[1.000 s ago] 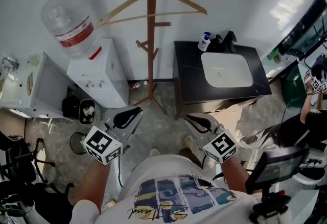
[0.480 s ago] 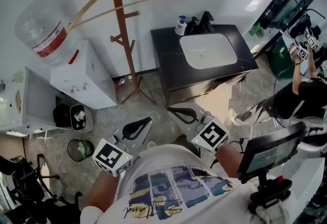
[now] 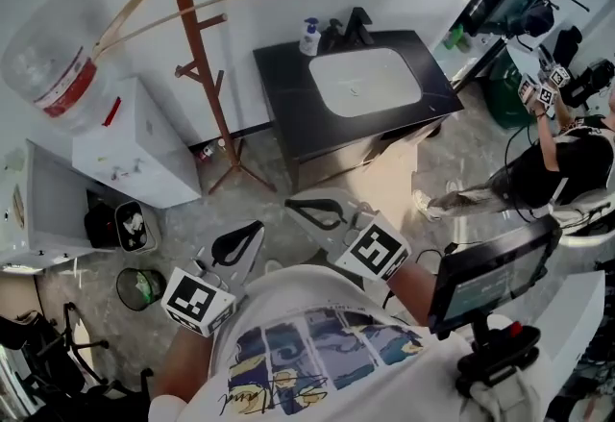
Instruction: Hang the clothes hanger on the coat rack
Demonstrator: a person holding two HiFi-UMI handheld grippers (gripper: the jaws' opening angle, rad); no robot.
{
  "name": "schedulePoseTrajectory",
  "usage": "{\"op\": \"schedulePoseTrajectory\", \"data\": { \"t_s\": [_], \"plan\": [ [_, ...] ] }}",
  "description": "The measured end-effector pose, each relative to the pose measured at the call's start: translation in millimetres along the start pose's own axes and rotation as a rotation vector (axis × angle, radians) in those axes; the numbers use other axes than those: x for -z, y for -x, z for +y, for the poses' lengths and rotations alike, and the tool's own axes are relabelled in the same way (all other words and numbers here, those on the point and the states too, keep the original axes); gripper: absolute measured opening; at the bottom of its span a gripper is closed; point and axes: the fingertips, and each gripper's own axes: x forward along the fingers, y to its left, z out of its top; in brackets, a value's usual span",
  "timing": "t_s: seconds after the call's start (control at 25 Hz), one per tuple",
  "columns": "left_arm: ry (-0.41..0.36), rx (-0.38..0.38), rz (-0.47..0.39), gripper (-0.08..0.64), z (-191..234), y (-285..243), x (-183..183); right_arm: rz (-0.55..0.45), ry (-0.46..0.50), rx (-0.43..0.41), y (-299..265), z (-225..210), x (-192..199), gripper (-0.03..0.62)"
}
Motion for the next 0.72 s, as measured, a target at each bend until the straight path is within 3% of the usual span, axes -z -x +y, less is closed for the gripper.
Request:
{"op": "schedulePoseTrajectory", "data": {
  "t_s": [0.72],
  "plan": [
    [-0.009,-0.039,0.014,0.011,2.6,6.4,-2.4,0.002,0.012,-0.019,-1.1,8.1,-1.0,0.002]
  ]
}}
